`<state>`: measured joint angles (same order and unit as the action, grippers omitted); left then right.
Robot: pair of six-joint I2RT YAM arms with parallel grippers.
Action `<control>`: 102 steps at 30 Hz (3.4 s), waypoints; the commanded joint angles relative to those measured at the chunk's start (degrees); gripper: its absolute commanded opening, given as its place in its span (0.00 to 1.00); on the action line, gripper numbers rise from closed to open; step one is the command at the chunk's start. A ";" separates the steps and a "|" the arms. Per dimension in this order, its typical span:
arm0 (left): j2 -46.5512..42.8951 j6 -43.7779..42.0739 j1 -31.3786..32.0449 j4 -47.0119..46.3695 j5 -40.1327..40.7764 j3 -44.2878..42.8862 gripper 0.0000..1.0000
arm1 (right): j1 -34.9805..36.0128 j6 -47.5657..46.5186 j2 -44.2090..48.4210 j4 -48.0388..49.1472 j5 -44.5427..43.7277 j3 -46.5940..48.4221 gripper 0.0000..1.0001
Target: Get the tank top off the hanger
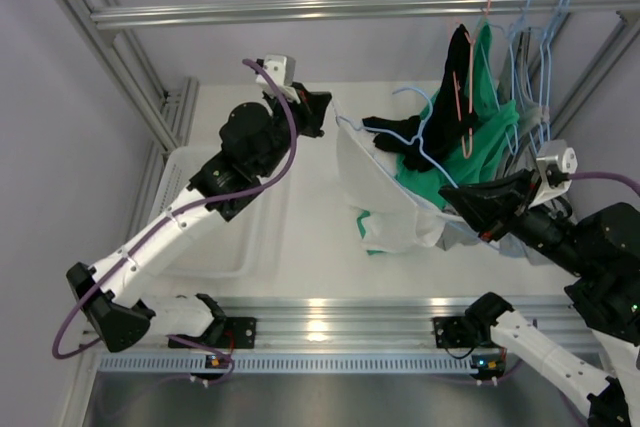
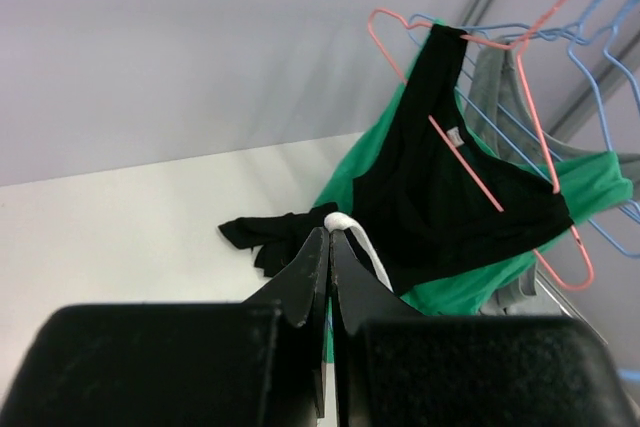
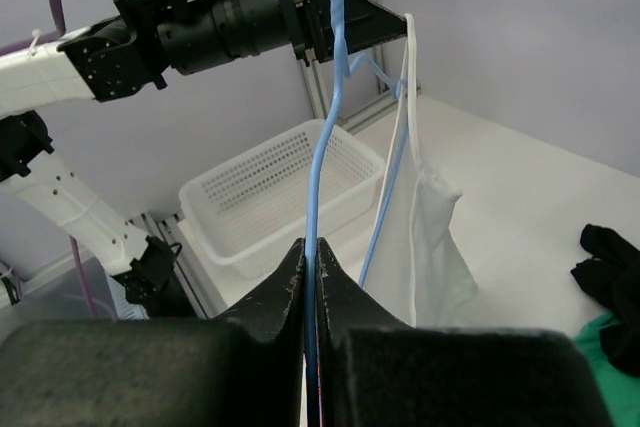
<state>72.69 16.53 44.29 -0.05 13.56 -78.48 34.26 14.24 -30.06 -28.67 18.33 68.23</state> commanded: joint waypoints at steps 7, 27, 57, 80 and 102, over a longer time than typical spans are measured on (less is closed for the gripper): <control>-1.14 2.89 0.00 -4.16 7.45 2.18 0.00 | -0.60 -3.96 5.45 0.27 -0.39 -1.78 0.00; -9.66 14.76 0.62 -5.66 -33.58 14.84 0.00 | -0.07 15.72 -7.53 69.94 -3.03 -22.26 0.00; 10.29 11.23 19.16 -23.67 -20.19 42.79 0.00 | 14.34 -13.54 -29.52 102.67 -23.42 -10.75 0.00; -6.23 26.01 22.50 4.45 19.24 46.58 0.67 | 15.40 -13.98 -16.71 42.57 -30.00 -8.00 0.00; -20.74 15.63 22.50 25.89 21.59 30.49 0.99 | 15.40 -6.94 -29.50 25.41 -50.75 5.06 0.00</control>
<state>53.12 34.09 66.74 22.68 32.84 -47.79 48.66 10.04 -56.29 -7.35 -26.06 67.07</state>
